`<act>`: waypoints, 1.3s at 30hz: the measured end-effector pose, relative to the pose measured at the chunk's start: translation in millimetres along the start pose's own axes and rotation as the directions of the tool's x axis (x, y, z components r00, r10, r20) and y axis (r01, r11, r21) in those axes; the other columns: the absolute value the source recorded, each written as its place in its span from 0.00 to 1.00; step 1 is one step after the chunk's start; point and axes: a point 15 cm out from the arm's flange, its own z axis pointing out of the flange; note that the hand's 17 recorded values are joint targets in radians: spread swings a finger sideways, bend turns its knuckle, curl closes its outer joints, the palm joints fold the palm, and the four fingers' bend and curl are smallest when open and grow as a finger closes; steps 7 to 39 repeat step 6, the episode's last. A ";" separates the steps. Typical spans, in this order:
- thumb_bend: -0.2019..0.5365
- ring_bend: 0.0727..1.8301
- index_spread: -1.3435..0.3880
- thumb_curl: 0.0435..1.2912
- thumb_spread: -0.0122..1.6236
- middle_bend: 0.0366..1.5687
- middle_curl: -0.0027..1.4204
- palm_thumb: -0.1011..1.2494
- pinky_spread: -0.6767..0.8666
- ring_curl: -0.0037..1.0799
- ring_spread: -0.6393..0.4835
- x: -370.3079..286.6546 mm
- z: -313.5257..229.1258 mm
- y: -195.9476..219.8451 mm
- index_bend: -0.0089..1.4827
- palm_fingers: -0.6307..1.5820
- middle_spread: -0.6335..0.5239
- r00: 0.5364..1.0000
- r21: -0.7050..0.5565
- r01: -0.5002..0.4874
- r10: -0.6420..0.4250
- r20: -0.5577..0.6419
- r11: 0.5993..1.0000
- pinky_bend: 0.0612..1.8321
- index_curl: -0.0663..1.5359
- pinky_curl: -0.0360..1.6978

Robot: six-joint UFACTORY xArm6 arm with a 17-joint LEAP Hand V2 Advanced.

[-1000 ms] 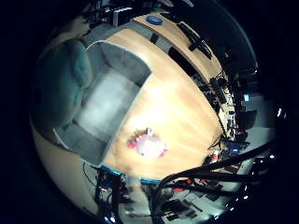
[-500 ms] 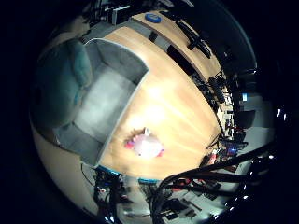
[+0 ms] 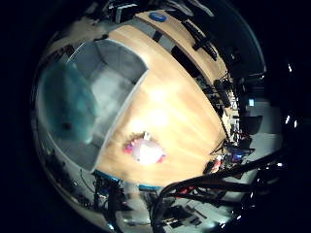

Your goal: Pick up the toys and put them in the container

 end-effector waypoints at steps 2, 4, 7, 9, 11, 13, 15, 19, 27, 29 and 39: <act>0.21 0.37 0.49 0.14 0.60 0.20 0.36 0.19 0.64 0.29 0.61 -0.4 2.1 0.1 0.13 0.30 0.47 1.000 -0.006 0.002 -0.002 0.001 1.000 0.52 0.41 0.22; 0.22 0.35 0.50 0.15 0.59 0.19 0.35 0.18 0.71 0.27 0.65 -1.4 5.6 -0.5 0.12 0.31 0.49 1.000 -0.013 0.005 -0.005 0.001 1.000 0.51 0.39 0.21; 0.23 0.34 0.50 0.16 0.59 0.18 0.34 0.18 0.73 0.27 0.67 -1.0 8.5 -0.5 0.12 0.32 0.50 1.000 -0.021 0.006 -0.006 0.001 1.000 0.50 0.37 0.20; 0.23 0.34 0.50 0.16 0.59 0.18 0.34 0.18 0.73 0.27 0.67 -1.0 8.5 -0.5 0.12 0.32 0.50 1.000 -0.021 0.006 -0.006 0.001 1.000 0.50 0.37 0.20; 0.23 0.34 0.50 0.16 0.59 0.18 0.34 0.18 0.73 0.27 0.67 -1.0 8.5 -0.5 0.12 0.32 0.50 1.000 -0.021 0.006 -0.006 0.001 1.000 0.50 0.37 0.20; 0.23 0.34 0.50 0.16 0.59 0.18 0.34 0.18 0.73 0.27 0.67 -1.0 8.5 -0.5 0.12 0.32 0.50 1.000 -0.021 0.006 -0.006 0.001 1.000 0.50 0.37 0.20; 0.23 0.34 0.50 0.16 0.59 0.18 0.34 0.18 0.73 0.27 0.67 -1.0 8.5 -0.5 0.12 0.32 0.50 1.000 -0.021 0.006 -0.006 0.001 1.000 0.50 0.37 0.20; 0.23 0.34 0.50 0.16 0.59 0.18 0.34 0.18 0.73 0.27 0.67 -1.0 8.5 -0.5 0.12 0.32 0.50 1.000 -0.021 0.006 -0.006 0.001 1.000 0.50 0.37 0.20; 0.23 0.34 0.50 0.16 0.59 0.18 0.34 0.18 0.73 0.27 0.67 -1.0 8.5 -0.5 0.12 0.32 0.50 1.000 -0.021 0.006 -0.006 0.001 1.000 0.50 0.37 0.20; 0.23 0.34 0.50 0.16 0.59 0.18 0.34 0.18 0.73 0.27 0.67 -1.0 8.5 -0.5 0.12 0.32 0.50 1.000 -0.021 0.006 -0.006 0.001 1.000 0.50 0.37 0.20; 0.23 0.34 0.50 0.16 0.59 0.18 0.34 0.18 0.73 0.27 0.67 -1.0 8.5 -0.5 0.12 0.32 0.50 1.000 -0.021 0.006 -0.006 0.001 1.000 0.50 0.37 0.20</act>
